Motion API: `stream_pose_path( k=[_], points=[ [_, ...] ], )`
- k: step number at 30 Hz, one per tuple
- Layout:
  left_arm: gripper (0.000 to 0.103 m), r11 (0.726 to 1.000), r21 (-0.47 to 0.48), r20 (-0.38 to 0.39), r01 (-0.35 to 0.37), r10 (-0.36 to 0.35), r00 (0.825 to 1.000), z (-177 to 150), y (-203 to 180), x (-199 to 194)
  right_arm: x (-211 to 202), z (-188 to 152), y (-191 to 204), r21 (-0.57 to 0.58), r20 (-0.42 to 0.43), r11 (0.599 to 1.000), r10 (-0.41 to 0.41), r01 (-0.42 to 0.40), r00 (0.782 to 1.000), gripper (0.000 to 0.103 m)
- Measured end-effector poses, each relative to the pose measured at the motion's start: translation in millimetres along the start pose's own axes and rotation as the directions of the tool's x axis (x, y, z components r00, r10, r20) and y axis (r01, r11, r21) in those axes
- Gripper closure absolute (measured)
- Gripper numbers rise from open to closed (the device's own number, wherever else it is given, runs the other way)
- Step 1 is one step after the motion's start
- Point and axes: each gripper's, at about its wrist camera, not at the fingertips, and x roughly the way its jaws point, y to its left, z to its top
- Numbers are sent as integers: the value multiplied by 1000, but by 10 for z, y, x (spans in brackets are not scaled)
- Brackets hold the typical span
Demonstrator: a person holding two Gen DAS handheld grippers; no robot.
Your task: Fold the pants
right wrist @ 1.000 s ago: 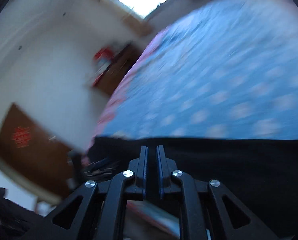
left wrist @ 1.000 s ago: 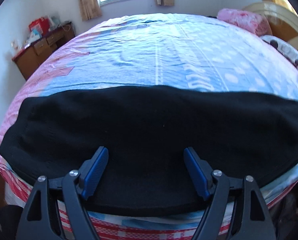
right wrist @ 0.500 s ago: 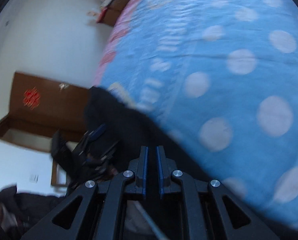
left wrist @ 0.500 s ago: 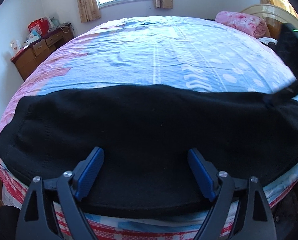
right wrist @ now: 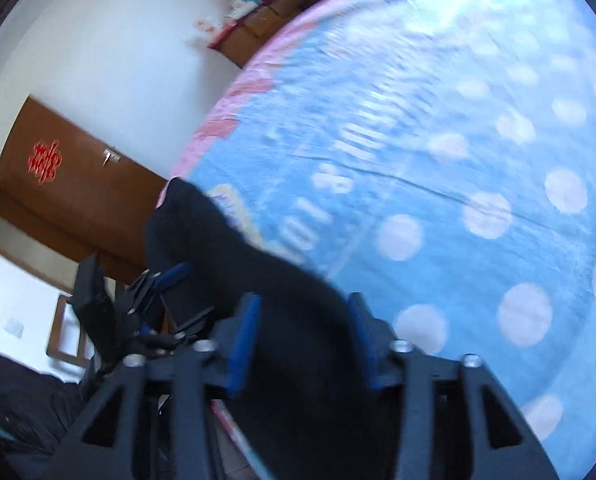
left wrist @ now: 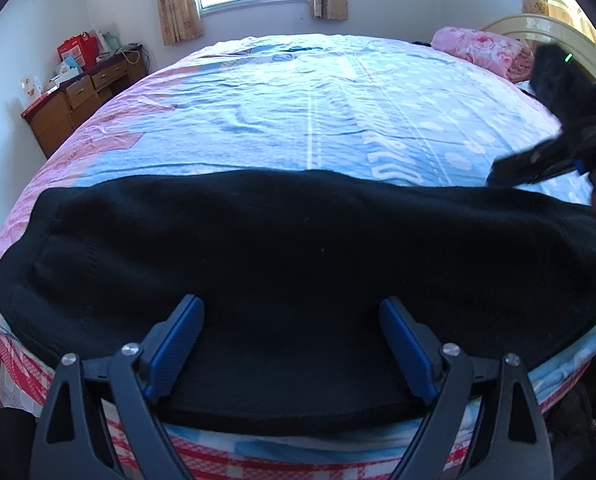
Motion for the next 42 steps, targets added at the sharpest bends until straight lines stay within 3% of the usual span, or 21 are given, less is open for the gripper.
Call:
stream_pose_path(
  k=[1,3,7,9,14,17,19,23,27,29,33,35,38,40,42],
  points=[
    [20,1000,-11,9,2,-2,1000,1,38,-28,56,12,-65,14,-22,1000,-15,16,1000,54],
    [21,999,-41,27,0,1,1000,0,133,-81,34,42,-189,35,-18,998,44,-43,999,54],
    [21,999,-40,13,-37,37,999,2,187,-25,112,-94,-246,108,-102,963,258,-247,961,54],
    [18,998,-12,6,-67,67,998,-2,123,11,145,-161,-136,81,-146,960,279,-270,949,52],
    [13,998,-11,6,-68,68,998,-8,114,30,180,-370,223,-22,-179,966,249,-257,952,51],
    [13,997,-7,7,-74,74,997,-16,108,31,270,-350,323,-49,-145,976,205,-214,968,49],
    [13,997,-8,7,-72,72,997,-22,105,25,342,-295,391,-38,-124,973,222,-228,967,48],
    [13,998,-10,3,-69,69,998,-22,100,20,523,-157,537,-26,-105,944,326,-330,939,48],
    [12,998,-9,7,-70,70,998,-26,100,21,606,-172,722,-64,-176,911,391,-406,904,48],
    [12,998,-8,9,-70,70,997,-30,102,19,637,-194,721,-57,-194,925,359,-376,913,48],
    [12,998,-7,11,-62,63,998,-32,118,18,422,-100,621,-56,-121,932,350,-359,929,48],
    [11,998,-9,12,-61,61,998,-34,117,18,303,-15,510,-58,-94,952,295,-301,951,48],
    [11,998,-8,15,-65,65,998,-34,106,22,244,119,323,-97,-69,986,126,-132,990,48],
    [11,998,-7,15,-64,64,998,-36,109,16,325,168,226,-113,-85,989,88,-98,992,48],
    [11,998,-6,12,-61,61,998,-37,104,18,480,150,167,-91,-145,989,101,-115,984,49]
  ],
)
